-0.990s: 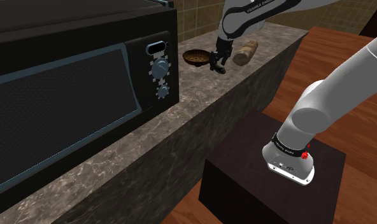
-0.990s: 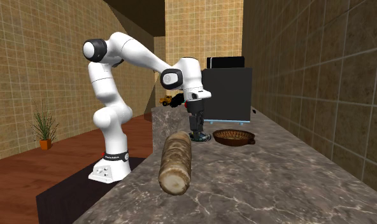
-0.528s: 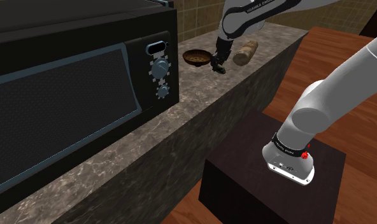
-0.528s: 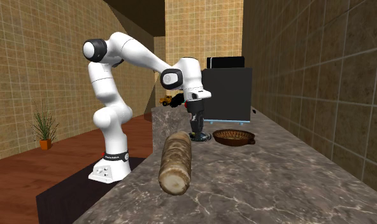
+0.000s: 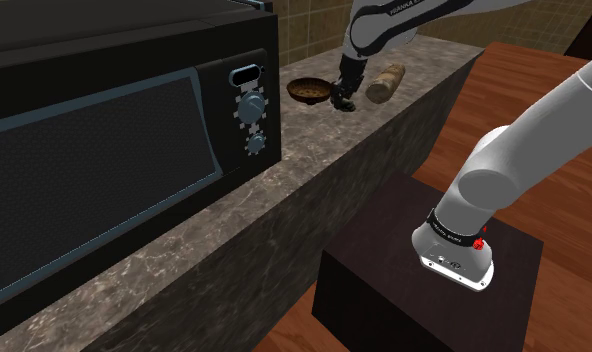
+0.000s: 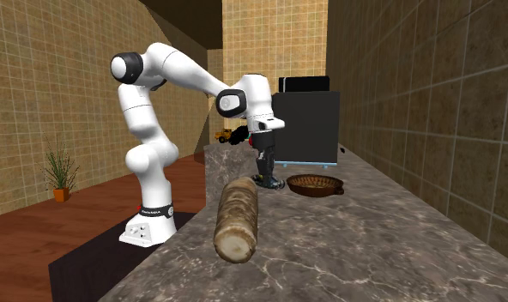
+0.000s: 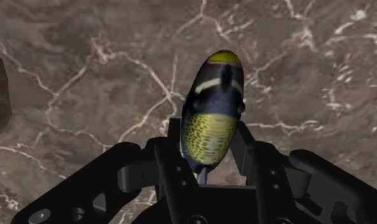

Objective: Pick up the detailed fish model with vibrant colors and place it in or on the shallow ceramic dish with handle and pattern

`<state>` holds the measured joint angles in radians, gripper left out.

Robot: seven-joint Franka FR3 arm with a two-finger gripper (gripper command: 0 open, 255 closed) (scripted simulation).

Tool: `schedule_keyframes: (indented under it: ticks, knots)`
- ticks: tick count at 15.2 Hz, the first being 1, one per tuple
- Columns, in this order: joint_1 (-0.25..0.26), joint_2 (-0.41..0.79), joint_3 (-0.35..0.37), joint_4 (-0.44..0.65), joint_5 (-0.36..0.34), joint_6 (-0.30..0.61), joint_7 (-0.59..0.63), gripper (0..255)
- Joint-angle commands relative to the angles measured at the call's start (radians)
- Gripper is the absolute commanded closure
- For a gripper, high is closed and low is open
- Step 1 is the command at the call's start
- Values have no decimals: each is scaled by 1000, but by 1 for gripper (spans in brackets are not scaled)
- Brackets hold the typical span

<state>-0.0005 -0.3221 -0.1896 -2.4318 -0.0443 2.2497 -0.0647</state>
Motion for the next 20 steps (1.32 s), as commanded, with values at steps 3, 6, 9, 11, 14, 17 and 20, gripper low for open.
schedule_keyframes:
  ticks: [3, 6, 9, 11, 14, 17, 20]
  knots:
    - [0, -21, 4, 37, -2, -58, 4, 255]
    - [0, -34, 7, 66, -3, -100, 5, 255]
    - [0, -45, 9, 98, -3, -143, 7, 255]
    - [0, -51, 11, 120, -3, -170, 8, 255]
    - [0, -58, 13, 154, -3, -212, 9, 255]
    - [1, -63, 15, 190, -3, -253, 10, 255]
    - [2, -66, 17, 224, -2, -290, 10, 255]
